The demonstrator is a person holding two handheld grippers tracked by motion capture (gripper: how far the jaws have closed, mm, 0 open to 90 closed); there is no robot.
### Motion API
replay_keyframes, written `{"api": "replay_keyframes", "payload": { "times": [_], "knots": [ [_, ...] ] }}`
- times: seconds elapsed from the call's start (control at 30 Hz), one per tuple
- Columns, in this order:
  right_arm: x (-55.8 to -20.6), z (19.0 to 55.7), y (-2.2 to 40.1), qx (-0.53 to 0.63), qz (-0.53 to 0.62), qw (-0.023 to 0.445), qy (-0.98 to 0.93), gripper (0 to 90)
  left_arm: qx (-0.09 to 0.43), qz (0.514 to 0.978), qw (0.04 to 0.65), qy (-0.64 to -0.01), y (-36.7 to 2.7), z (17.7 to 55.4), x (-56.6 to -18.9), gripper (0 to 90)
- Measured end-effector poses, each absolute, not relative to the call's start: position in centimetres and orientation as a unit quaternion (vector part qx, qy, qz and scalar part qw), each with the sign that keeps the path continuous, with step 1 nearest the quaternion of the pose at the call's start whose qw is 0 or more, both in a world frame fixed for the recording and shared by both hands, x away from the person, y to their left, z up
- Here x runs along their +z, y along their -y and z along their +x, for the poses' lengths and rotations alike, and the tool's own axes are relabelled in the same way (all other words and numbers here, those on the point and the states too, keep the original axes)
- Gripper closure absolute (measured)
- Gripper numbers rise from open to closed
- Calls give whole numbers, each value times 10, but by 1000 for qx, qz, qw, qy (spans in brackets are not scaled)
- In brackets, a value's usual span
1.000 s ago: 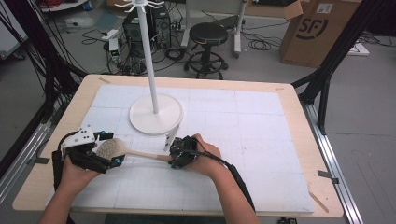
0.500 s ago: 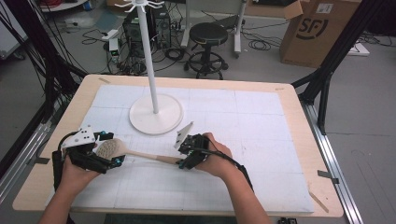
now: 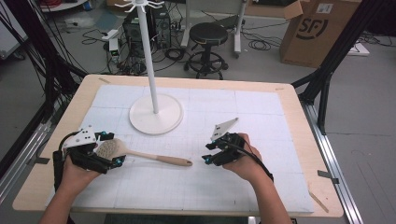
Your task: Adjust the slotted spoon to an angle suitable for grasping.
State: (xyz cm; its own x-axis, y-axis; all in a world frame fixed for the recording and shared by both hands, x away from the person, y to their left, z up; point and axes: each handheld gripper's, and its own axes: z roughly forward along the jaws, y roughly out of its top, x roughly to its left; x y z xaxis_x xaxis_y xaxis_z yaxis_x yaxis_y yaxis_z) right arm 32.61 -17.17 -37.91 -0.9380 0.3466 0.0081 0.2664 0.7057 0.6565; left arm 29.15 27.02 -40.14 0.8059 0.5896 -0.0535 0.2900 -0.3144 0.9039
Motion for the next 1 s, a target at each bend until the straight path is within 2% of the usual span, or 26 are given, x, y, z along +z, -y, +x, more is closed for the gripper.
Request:
{"api": "replay_keyframes", "payload": {
  "times": [0.17, 0.23, 0.47, 0.53, 0.7, 1.0],
  "knots": [
    [-381, 319, 198, 364, 190, 70, -909, 421, 145, 799, 515, -274, -269, 291, -402, 18],
    [-387, 312, 211, 379, 201, 64, -901, 354, 144, 800, 515, -274, -269, 291, -402, 18],
    [-399, 297, 232, 395, 219, 86, -888, 268, 142, 800, 516, -272, -269, 291, -402, 18],
    [-403, 293, 243, 407, 231, 96, -879, 209, 140, 801, 516, -269, -269, 291, -402, 18],
    [-407, 291, 254, 410, 249, 105, -871, 155, 135, 805, 516, -261, -265, 291, -404, 17],
    [-412, 295, 262, 421, 257, 104, -864, 114, 135, 805, 515, -261, -263, 291, -404, 18]
  ]
}}
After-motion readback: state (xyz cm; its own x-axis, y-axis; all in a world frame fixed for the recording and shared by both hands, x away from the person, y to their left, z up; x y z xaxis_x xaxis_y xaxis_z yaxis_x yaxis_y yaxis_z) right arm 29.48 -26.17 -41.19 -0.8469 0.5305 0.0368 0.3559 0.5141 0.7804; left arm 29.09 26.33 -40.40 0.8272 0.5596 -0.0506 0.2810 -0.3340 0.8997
